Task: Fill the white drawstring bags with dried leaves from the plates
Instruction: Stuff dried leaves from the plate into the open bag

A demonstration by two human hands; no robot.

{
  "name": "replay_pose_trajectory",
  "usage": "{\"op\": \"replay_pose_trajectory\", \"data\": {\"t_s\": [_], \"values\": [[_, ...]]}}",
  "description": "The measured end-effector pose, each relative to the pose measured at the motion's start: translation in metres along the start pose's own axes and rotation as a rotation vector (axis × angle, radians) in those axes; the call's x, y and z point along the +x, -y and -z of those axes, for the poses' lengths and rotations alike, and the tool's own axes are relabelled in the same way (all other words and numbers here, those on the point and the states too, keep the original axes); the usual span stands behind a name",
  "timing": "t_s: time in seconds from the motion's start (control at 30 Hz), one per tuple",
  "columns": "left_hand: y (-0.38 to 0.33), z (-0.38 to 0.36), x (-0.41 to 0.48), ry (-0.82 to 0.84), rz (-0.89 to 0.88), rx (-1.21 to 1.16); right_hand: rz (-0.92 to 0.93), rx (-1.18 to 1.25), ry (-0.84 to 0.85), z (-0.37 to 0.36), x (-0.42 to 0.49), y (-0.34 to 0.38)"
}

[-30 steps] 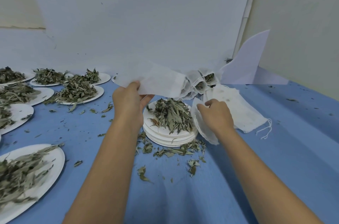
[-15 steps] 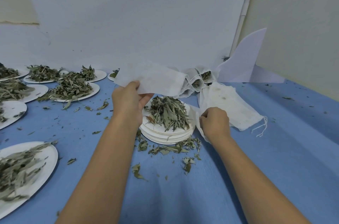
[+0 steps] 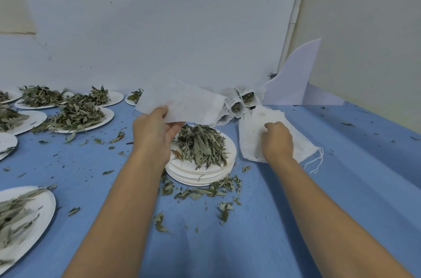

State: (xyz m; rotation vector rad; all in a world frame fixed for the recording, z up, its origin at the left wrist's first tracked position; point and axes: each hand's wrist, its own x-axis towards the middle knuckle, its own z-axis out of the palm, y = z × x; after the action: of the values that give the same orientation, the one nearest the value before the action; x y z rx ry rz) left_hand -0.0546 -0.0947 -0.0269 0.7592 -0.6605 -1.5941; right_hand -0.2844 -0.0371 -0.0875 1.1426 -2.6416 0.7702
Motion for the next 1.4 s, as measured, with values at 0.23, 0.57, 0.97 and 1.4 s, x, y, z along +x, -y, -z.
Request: {"op": "replay_pose_trajectory", "data": {"t_s": [0.23, 0.57, 0.97, 1.4], "values": [[0.005, 0.000, 0.000, 0.016, 0.021, 0.021, 0.035, 0.591, -0.117, 0.022, -0.020, 0.045], [0.002, 0.009, 0.004, -0.058, -0.001, 0.122, -0.201, 1.413, 0.654, 0.051, -0.049, 0.091], [-0.008, 0.002, -0.014, 0.235, -0.502, 0.919, 0.025, 1.380, 0.421, 0.038, -0.071, 0.119], [-0.021, 0.012, -0.010, 0.228, -0.711, 1.065, -0.064, 1.551, 0.586, 0.043, -0.069, 0.116]]}}
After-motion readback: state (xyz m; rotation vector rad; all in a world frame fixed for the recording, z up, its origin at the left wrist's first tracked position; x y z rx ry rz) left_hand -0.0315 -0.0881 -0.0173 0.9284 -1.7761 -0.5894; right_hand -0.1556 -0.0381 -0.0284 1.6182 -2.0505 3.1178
